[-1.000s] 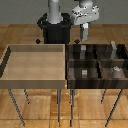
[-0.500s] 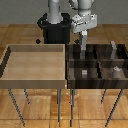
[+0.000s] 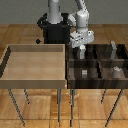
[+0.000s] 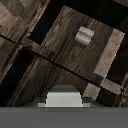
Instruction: Place the milk carton into the appropriate compartment.
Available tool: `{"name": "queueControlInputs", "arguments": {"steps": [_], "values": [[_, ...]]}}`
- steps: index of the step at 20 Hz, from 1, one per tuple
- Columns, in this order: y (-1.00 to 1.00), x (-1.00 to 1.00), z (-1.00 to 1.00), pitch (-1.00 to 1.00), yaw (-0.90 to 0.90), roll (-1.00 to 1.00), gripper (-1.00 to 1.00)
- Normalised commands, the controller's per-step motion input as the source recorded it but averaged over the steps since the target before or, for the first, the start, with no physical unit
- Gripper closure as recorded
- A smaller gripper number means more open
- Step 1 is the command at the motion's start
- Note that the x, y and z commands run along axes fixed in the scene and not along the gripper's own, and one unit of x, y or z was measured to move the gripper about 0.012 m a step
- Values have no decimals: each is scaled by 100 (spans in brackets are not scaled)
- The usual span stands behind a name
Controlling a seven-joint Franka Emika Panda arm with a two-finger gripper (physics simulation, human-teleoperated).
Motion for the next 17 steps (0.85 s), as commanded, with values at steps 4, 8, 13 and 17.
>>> {"name": "queueControlInputs", "arguments": {"steps": [4, 8, 13, 17], "values": [[0, 0, 0, 0, 0, 0, -100], [0, 0, 0, 0, 0, 0, -100], [0, 0, 0, 0, 0, 0, -100], [0, 0, 0, 0, 0, 0, -100]]}}
